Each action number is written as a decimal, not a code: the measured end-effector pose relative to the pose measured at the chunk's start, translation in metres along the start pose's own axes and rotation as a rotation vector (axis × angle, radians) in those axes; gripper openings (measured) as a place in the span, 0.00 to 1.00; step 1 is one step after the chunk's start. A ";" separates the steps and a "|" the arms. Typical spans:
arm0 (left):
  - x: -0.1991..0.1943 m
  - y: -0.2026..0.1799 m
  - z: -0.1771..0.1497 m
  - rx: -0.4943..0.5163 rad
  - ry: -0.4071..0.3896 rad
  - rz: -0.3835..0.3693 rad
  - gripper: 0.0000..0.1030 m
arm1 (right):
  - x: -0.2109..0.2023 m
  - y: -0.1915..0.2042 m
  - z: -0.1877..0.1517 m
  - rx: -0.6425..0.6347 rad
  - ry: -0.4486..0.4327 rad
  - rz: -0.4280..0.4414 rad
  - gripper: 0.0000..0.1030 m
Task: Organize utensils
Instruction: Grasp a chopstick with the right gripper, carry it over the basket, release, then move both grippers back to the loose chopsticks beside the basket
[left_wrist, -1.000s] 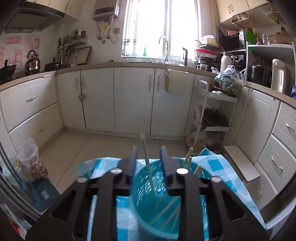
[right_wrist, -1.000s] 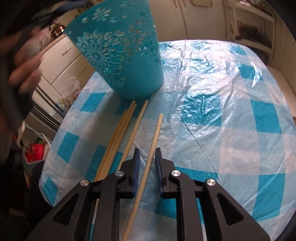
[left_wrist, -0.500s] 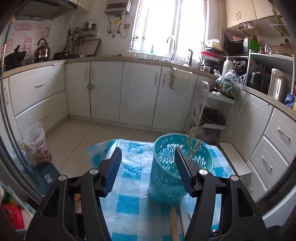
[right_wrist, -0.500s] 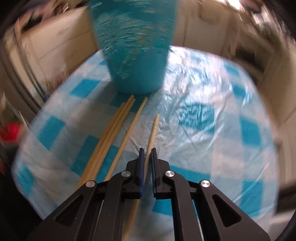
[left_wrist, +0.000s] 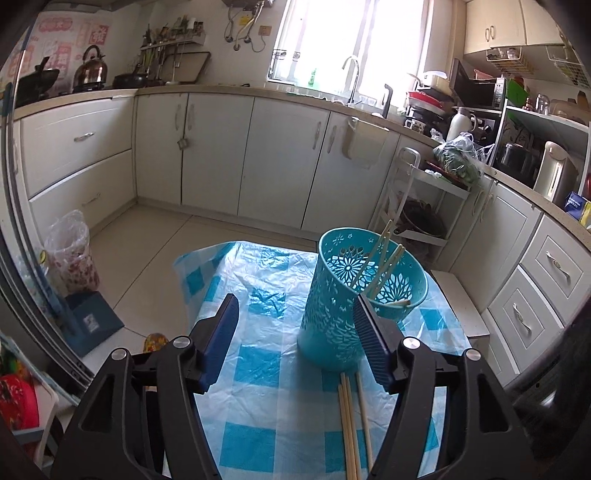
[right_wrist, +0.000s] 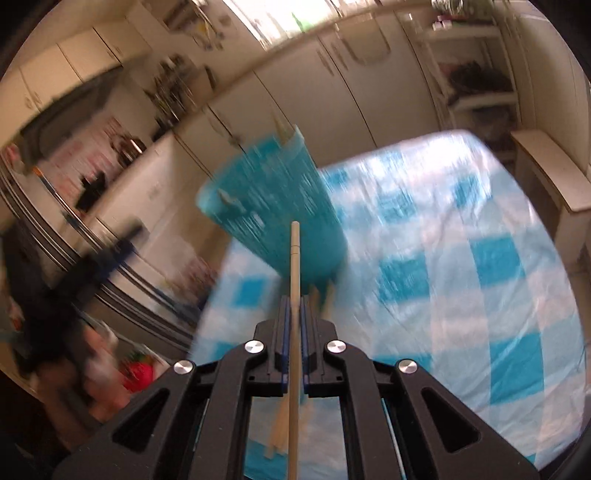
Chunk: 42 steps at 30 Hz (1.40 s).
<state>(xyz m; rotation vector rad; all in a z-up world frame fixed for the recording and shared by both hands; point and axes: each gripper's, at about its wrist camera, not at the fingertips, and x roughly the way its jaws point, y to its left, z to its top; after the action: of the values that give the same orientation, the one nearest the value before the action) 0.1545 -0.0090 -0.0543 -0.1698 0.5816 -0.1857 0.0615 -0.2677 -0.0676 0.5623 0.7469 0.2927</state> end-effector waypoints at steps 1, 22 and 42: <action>0.000 0.000 -0.001 0.000 0.001 0.001 0.60 | -0.003 0.004 0.006 -0.003 -0.022 0.009 0.05; 0.010 0.002 -0.001 -0.011 0.019 -0.008 0.66 | 0.060 0.072 0.133 -0.126 -0.628 -0.140 0.06; 0.002 0.012 -0.002 -0.054 0.015 -0.007 0.68 | -0.001 0.074 0.088 -0.183 -0.569 -0.109 0.19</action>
<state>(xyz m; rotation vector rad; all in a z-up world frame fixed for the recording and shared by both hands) 0.1563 0.0017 -0.0593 -0.2230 0.6012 -0.1783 0.1192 -0.2410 0.0276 0.4004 0.1960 0.0876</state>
